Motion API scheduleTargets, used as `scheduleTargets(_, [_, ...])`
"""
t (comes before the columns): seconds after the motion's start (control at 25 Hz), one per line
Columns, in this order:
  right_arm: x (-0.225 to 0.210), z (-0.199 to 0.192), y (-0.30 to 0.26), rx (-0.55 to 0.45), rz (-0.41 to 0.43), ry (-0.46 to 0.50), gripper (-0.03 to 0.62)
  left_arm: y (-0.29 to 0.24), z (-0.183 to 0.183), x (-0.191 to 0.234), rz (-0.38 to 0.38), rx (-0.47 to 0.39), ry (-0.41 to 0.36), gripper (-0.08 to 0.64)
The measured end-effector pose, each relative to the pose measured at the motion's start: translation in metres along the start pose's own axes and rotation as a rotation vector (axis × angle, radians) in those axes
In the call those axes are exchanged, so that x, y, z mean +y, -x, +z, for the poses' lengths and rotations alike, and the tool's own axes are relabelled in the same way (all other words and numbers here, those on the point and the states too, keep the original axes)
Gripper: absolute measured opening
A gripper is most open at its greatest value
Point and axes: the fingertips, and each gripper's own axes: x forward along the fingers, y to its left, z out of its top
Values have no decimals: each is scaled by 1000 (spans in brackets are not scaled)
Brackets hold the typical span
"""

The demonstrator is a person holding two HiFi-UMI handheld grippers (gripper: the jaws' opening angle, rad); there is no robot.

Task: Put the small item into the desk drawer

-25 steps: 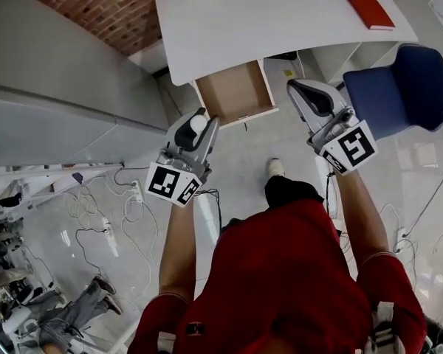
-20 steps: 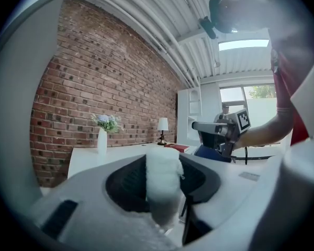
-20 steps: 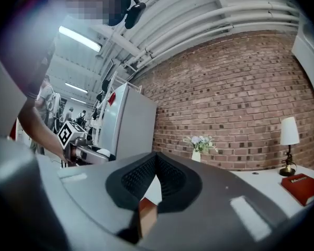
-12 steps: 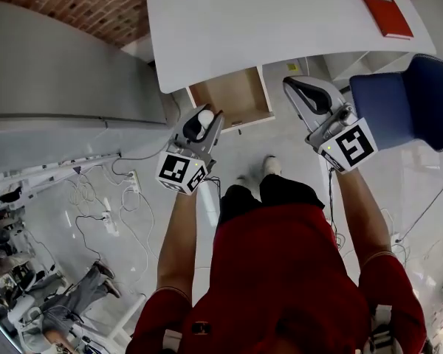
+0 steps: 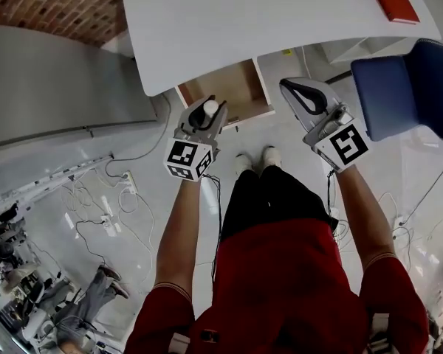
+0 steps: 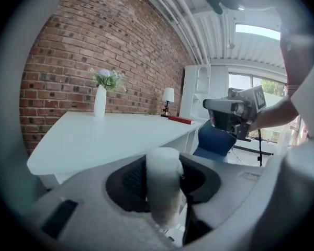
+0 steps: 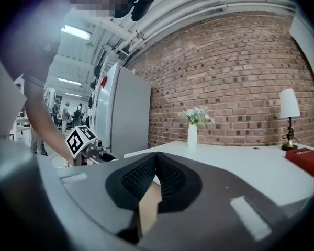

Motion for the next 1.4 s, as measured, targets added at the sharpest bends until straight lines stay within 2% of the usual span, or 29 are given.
scheduleTargets(0.16, [6,-38,-18,46,8,-25,8,-20,-36,27,17,51,35,129])
scheduleTargets(0.52, [18,-87,-45,82,42,-29,8,-60,-94,72,26,147,90,129])
scheduleTargets(0.88, [7,-136,-52,125,40,-48,8,-106,-154,90,5,239,179,130])
scheduleTargets(1.08, [5,-149,-58,139,48,-58,8,-124,-184,100,-6,323,194,132])
scheduleTargets(1.4, [2,-158,-67,161,60,-58,8,-143,-220,119,28,428,235,137])
